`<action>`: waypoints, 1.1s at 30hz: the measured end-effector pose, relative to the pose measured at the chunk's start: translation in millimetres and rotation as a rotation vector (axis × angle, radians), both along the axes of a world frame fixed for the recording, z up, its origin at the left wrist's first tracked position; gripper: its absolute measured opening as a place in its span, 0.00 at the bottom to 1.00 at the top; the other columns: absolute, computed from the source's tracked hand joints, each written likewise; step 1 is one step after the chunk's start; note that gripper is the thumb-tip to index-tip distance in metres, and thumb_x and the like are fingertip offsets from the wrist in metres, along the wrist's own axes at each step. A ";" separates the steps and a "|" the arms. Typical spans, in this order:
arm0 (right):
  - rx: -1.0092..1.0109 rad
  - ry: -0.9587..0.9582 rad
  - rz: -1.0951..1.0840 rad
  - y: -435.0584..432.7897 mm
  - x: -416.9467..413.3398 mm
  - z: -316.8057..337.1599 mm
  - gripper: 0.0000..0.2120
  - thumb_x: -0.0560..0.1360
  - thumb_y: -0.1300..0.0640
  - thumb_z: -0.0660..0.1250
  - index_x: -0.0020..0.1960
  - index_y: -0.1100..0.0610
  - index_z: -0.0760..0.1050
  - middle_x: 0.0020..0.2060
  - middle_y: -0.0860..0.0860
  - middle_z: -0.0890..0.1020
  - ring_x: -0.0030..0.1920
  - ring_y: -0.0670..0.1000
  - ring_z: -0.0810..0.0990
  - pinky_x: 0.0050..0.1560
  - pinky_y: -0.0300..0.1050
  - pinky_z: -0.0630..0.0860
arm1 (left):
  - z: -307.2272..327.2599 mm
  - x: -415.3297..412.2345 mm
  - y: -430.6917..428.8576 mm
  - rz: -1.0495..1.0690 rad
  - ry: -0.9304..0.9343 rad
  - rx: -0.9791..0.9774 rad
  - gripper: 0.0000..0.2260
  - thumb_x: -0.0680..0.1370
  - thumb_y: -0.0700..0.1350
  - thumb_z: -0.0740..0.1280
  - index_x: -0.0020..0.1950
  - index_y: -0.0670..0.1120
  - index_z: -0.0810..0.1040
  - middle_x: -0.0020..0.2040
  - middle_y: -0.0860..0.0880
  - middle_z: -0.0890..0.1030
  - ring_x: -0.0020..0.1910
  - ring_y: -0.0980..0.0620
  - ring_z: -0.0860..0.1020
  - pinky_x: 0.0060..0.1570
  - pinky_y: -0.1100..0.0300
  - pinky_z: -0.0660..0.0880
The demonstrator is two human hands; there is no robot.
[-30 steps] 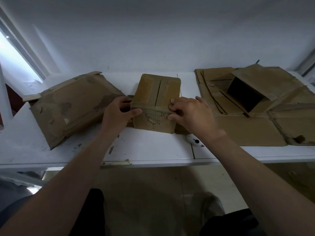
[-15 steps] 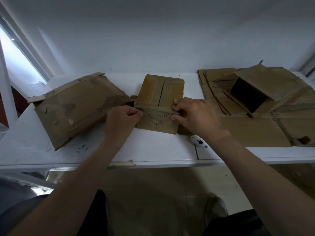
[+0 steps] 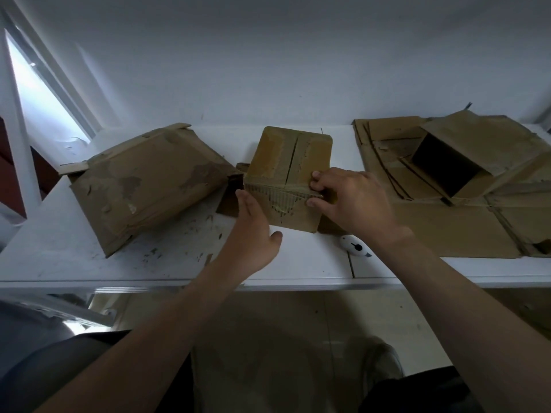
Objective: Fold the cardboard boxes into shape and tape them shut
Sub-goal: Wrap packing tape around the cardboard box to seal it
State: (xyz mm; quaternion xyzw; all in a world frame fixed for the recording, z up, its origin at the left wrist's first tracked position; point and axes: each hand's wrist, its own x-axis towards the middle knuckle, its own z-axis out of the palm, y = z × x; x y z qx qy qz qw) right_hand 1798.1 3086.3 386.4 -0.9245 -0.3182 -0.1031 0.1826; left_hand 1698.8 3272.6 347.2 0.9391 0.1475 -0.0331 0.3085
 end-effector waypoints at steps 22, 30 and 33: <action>-0.038 0.027 0.105 -4.9 4.2 2.0 0.17 0.76 0.50 0.74 0.63 0.52 0.80 0.66 0.47 0.79 0.62 0.52 0.79 0.64 0.54 0.70 | 21.7 28.7 25.4 0.240 -0.569 0.064 0.18 0.77 0.45 0.70 0.66 0.46 0.75 0.59 0.46 0.79 0.55 0.49 0.76 0.59 0.52 0.75; 0.281 0.360 0.031 -54.5 15.0 2.2 0.29 0.65 0.48 0.82 0.59 0.45 0.70 0.55 0.38 0.76 0.58 0.45 0.74 0.51 0.41 0.73 | 6.5 23.6 -37.2 -0.283 -0.521 0.307 0.22 0.79 0.45 0.67 0.73 0.52 0.73 0.75 0.50 0.68 0.81 0.45 0.52 0.78 0.35 0.48; 0.305 0.454 0.002 -71.5 16.7 -2.7 0.29 0.62 0.46 0.83 0.58 0.44 0.74 0.53 0.39 0.79 0.55 0.38 0.76 0.47 0.36 0.72 | 6.1 29.7 -38.3 -0.202 -0.506 0.095 0.17 0.81 0.50 0.65 0.71 0.53 0.76 0.76 0.51 0.68 0.82 0.45 0.46 0.77 0.39 0.55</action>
